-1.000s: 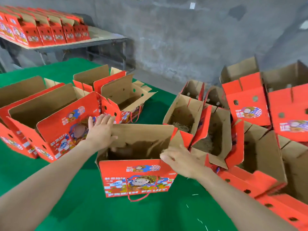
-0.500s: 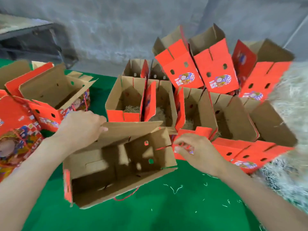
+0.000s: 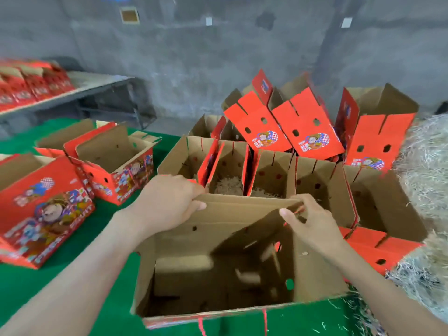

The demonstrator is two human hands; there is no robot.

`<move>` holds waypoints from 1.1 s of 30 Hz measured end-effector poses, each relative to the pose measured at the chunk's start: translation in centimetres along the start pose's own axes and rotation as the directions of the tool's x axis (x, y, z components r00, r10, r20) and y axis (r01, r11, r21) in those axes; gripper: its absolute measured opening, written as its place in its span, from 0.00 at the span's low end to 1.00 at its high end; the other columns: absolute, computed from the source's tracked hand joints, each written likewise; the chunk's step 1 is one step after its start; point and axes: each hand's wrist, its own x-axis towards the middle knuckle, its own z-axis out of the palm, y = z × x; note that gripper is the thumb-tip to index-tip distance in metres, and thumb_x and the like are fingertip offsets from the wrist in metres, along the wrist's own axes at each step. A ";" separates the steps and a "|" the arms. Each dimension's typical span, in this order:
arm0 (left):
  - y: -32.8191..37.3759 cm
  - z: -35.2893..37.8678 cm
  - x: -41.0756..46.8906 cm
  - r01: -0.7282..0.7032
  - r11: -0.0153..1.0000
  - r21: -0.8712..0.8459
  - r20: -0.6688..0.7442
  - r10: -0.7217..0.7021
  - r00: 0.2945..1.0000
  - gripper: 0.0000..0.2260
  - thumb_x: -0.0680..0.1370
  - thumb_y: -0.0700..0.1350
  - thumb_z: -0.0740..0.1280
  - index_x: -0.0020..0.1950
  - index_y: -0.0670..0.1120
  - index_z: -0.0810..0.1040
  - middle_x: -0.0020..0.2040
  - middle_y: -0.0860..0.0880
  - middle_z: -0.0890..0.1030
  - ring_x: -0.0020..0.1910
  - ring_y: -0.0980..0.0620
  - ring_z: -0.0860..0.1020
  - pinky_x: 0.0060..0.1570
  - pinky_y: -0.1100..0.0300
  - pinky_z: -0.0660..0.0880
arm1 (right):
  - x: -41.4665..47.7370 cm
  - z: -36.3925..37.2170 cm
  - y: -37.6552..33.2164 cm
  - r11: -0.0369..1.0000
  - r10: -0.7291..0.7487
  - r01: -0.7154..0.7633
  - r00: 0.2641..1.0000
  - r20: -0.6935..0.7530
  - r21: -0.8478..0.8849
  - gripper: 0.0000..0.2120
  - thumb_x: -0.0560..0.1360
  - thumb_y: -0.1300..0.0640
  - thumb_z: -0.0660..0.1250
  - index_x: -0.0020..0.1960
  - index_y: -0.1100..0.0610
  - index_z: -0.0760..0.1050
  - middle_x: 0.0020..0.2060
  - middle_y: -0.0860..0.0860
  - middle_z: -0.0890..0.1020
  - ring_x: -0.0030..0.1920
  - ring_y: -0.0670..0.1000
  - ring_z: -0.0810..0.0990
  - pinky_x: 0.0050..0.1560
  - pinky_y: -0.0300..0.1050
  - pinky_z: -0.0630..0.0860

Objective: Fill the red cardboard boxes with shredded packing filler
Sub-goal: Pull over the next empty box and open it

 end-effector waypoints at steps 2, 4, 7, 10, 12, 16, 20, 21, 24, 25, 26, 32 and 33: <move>2.4 0.1 0.4 -0.015 0.997 -0.078 -0.024 0.013 1.000 0.13 0.77 0.57 0.60 0.37 0.52 0.65 0.33 0.54 0.67 0.41 0.48 0.77 0.34 0.59 0.63 | -0.7 -2.1 1.9 0.998 -0.008 0.007 1.000 -0.010 -0.067 0.11 0.74 0.44 0.63 0.49 0.50 0.71 0.39 0.47 0.79 0.45 0.54 0.79 0.40 0.43 0.68; 4.6 0.6 1.2 -0.014 0.991 -0.133 -0.024 0.011 1.000 0.12 0.78 0.56 0.60 0.39 0.51 0.68 0.34 0.54 0.69 0.42 0.47 0.77 0.34 0.58 0.65 | -1.5 -3.8 3.8 0.992 -0.008 0.009 1.000 0.008 -0.129 0.10 0.74 0.44 0.63 0.43 0.50 0.71 0.36 0.48 0.78 0.43 0.54 0.78 0.38 0.42 0.66; 7.8 2.2 2.5 0.019 0.979 -0.204 0.066 -0.006 0.998 0.13 0.78 0.56 0.59 0.48 0.49 0.76 0.41 0.52 0.78 0.47 0.47 0.77 0.41 0.56 0.71 | -3.2 -6.0 7.1 0.974 0.001 0.005 1.000 0.027 -0.228 0.13 0.73 0.43 0.63 0.40 0.52 0.71 0.36 0.51 0.80 0.41 0.55 0.78 0.37 0.45 0.69; 11.1 4.7 4.1 0.062 0.962 -0.265 0.231 0.001 0.973 0.12 0.78 0.54 0.61 0.49 0.46 0.76 0.48 0.47 0.80 0.52 0.45 0.76 0.48 0.53 0.72 | -4.8 -6.8 10.7 0.949 0.065 -0.041 0.996 0.067 -0.313 0.13 0.74 0.42 0.62 0.43 0.52 0.72 0.38 0.51 0.80 0.44 0.56 0.79 0.36 0.45 0.69; 13.8 6.6 5.1 0.085 0.963 -0.256 0.323 0.003 0.946 0.12 0.77 0.53 0.63 0.55 0.47 0.74 0.55 0.45 0.78 0.58 0.43 0.74 0.56 0.52 0.70 | -5.6 -6.4 12.8 0.928 0.144 -0.094 0.983 0.114 -0.362 0.12 0.75 0.44 0.62 0.53 0.50 0.71 0.44 0.52 0.82 0.48 0.57 0.79 0.40 0.45 0.70; 19.0 10.0 6.2 0.066 0.977 -0.203 0.399 0.021 0.917 0.25 0.75 0.56 0.64 0.69 0.48 0.64 0.66 0.46 0.71 0.66 0.44 0.69 0.63 0.47 0.66 | -7.8 -4.6 15.7 0.958 0.159 -0.094 0.960 0.230 -0.270 0.24 0.76 0.55 0.64 0.68 0.49 0.58 0.46 0.54 0.81 0.50 0.58 0.80 0.44 0.46 0.73; 22.7 11.7 7.2 0.109 0.966 -0.233 0.259 -0.047 0.965 0.19 0.78 0.56 0.60 0.65 0.48 0.68 0.62 0.46 0.74 0.62 0.44 0.71 0.59 0.49 0.66 | -9.2 -4.9 16.7 0.995 0.051 -0.033 0.980 0.191 -0.097 0.33 0.72 0.70 0.59 0.70 0.45 0.59 0.49 0.57 0.79 0.48 0.59 0.78 0.45 0.46 0.73; 23.5 11.8 7.3 0.086 0.963 -0.255 0.212 -0.031 0.977 0.14 0.79 0.54 0.58 0.60 0.48 0.72 0.58 0.47 0.77 0.59 0.44 0.73 0.52 0.52 0.66 | -9.5 -5.2 16.9 0.996 0.023 -0.006 0.981 0.193 -0.086 0.35 0.71 0.72 0.57 0.70 0.43 0.60 0.49 0.56 0.78 0.48 0.59 0.78 0.45 0.44 0.72; 25.2 11.9 7.6 0.021 0.932 -0.363 0.090 0.013 0.996 0.10 0.80 0.50 0.57 0.46 0.47 0.73 0.46 0.47 0.79 0.48 0.44 0.76 0.39 0.56 0.60 | -10.8 -6.5 17.8 0.997 0.019 -0.004 0.979 0.204 -0.077 0.38 0.69 0.73 0.55 0.71 0.40 0.57 0.49 0.56 0.76 0.47 0.58 0.76 0.49 0.46 0.73; 25.8 11.9 7.7 -0.001 0.919 -0.395 0.059 0.027 0.998 0.09 0.80 0.49 0.58 0.44 0.47 0.73 0.44 0.48 0.79 0.46 0.44 0.75 0.38 0.56 0.60 | -11.1 -7.1 18.2 0.996 0.035 -0.018 0.980 0.195 -0.086 0.39 0.69 0.73 0.55 0.71 0.40 0.57 0.50 0.57 0.75 0.48 0.59 0.76 0.51 0.48 0.74; 26.5 11.9 7.8 -0.016 0.906 -0.422 0.042 0.037 0.998 0.08 0.80 0.48 0.58 0.44 0.47 0.72 0.43 0.48 0.79 0.45 0.44 0.75 0.38 0.56 0.61 | -11.3 -7.6 18.6 0.994 0.057 -0.037 0.981 0.186 -0.107 0.39 0.70 0.73 0.55 0.71 0.40 0.56 0.51 0.57 0.75 0.48 0.59 0.76 0.51 0.50 0.75; 32.3 11.0 9.3 0.006 0.906 -0.424 0.135 0.057 0.989 0.20 0.77 0.50 0.64 0.68 0.50 0.66 0.65 0.49 0.73 0.65 0.47 0.70 0.64 0.51 0.65 | -12.6 -9.6 21.1 0.990 0.142 -0.137 0.976 0.166 -0.040 0.31 0.75 0.56 0.64 0.74 0.46 0.54 0.54 0.54 0.77 0.50 0.54 0.77 0.54 0.48 0.74; 33.2 10.7 9.6 -0.019 0.889 -0.458 0.099 0.072 0.992 0.23 0.77 0.50 0.65 0.70 0.50 0.64 0.68 0.49 0.71 0.68 0.48 0.67 0.67 0.51 0.63 | -12.9 -10.2 21.8 0.991 0.135 -0.135 0.984 0.112 -0.006 0.29 0.76 0.53 0.64 0.73 0.48 0.56 0.56 0.52 0.77 0.53 0.53 0.77 0.54 0.47 0.74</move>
